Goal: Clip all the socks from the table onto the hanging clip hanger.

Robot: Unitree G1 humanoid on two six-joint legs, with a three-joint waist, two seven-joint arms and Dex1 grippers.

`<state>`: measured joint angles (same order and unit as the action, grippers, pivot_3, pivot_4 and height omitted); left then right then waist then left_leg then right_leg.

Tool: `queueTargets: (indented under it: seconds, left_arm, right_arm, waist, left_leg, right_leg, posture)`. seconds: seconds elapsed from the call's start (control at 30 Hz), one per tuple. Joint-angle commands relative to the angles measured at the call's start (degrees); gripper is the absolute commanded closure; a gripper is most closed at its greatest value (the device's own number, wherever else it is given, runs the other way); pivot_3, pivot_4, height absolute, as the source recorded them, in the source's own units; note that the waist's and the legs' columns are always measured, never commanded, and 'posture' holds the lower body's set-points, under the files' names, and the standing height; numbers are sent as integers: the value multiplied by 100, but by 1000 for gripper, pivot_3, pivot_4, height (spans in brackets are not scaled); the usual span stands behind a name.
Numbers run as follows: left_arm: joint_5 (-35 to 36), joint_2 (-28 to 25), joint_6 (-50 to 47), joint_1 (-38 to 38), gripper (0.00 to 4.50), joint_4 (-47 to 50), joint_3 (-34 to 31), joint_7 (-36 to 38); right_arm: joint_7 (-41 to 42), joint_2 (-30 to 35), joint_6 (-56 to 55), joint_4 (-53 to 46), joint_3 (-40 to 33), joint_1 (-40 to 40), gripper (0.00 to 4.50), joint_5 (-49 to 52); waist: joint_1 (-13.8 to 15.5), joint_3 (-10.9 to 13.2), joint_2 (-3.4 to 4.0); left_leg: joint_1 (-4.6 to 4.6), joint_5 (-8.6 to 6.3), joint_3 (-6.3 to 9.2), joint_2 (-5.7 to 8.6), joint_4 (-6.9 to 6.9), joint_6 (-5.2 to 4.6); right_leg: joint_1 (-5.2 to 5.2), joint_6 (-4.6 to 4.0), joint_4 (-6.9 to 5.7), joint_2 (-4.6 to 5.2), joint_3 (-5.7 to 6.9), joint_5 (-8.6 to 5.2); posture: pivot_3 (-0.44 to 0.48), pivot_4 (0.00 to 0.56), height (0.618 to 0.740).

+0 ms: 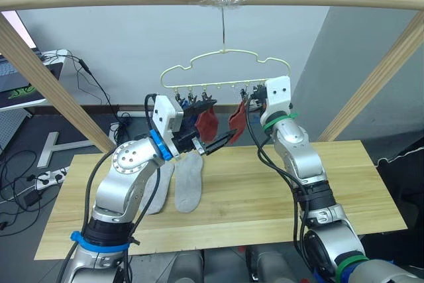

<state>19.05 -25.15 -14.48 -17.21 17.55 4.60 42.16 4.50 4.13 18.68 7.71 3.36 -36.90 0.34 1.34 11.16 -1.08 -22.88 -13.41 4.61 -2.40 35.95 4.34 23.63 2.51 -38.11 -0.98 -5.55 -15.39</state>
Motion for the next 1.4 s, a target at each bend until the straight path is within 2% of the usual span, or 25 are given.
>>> queueTargets:
  seconds: [0.03, 0.23, 0.57, 0.63, 0.73, 0.93, 1.1, 1.2, 1.27, 1.4]
  left_arm:
    - [-557, -104, -170, 436, 0, -350, 188, -371]
    - [-1535, 4, -224, 750, 0, -1632, 392, -1229]
    - [-2213, 582, -254, 263, 0, -3588, 523, -1987]
    - [-2212, 659, -425, 192, 0, -3957, 523, -1930]
    - [-2122, 651, -599, 283, 566, -4021, 589, -1588]
    - [-2024, 601, -523, 396, 2260, -3762, 519, -1299]
    - [-1644, 714, -732, 515, 3657, -3240, 561, -737]
    - [-1207, 973, -925, 557, 4478, -2786, 425, -552]
    - [-878, 1192, -1084, 535, 4493, -2437, 326, -473]
    - [-473, 1682, -1091, 351, 4493, -1673, 382, -476]
  right_arm:
    - [351, 216, 629, -657, -71, 134, 4487, 192]
    - [733, 528, 1533, -1409, -80, 315, 4487, 408]
    - [704, 584, 2219, -1971, -132, 444, 4487, 546]
    - [660, 549, 2261, -1994, -131, 438, 4487, 557]
    - [638, 540, 2304, -2014, -133, 429, 4500, 565]
    - [593, 464, 2491, -2007, -381, 350, 4500, 712]
    - [674, 574, 2804, -2044, -568, 202, 4500, 911]
    - [638, 513, 3351, -2135, -942, 53, 4500, 1240]
    - [595, 478, 3789, -2209, -1221, -85, 4500, 1502]
    - [213, 165, 5352, -2211, -2444, -751, 4500, 2186]
  waist:
    - [-1, 0, 0]
    - [-2, -1, 1]
    - [6, -3, -1]
    - [0, -3, -1]
    - [-6, -10, 3]
    - [-9, -23, 6]
    - [-1, -23, 7]
    - [-1, -23, 7]
    - [8, -22, 7]
    - [-2, -21, 8]
  left_leg:
    - [1, 0, 0, 0, -1, 0]
    - [3, 0, 2, -1, 3, 0]
    - [1, 0, 1, 1, 5, 0]
    - [1, 0, 2, 1, 5, 0]
    - [9, 0, 2, 1, 5, 0]
    - [20, 0, 1, 1, 5, 0]
    - [17, 1, 1, 2, 6, 0]
    - [13, 0, 1, 3, 5, 0]
    - [6, 0, 4, 3, 6, 0]
    - [4, 0, 5, 3, 8, 0]
  right_leg:
    - [0, 0, 0, 0, 0, 0]
    - [0, 0, -3, -1, 3, 0]
    - [-1, -1, -4, 0, 3, 1]
    - [-2, 0, -3, 0, 4, 1]
    - [-8, 0, -7, 0, 4, 1]
    - [-17, 1, -9, 0, 3, 0]
    - [-18, 1, -6, 1, 3, 0]
    - [-17, 0, -3, 2, 3, 0]
    - [-15, 0, -2, 3, 5, 1]
    - [-12, 0, -5, 3, 5, 1]
  posture:
    - [175, 173, 740]
    - [157, 171, 740]
    - [142, 167, 740]
    - [142, 167, 740]
    - [135, 170, 740]
    - [135, 176, 740]
    - [135, 176, 740]
    - [135, 176, 740]
    - [115, 181, 740]
    - [115, 181, 740]
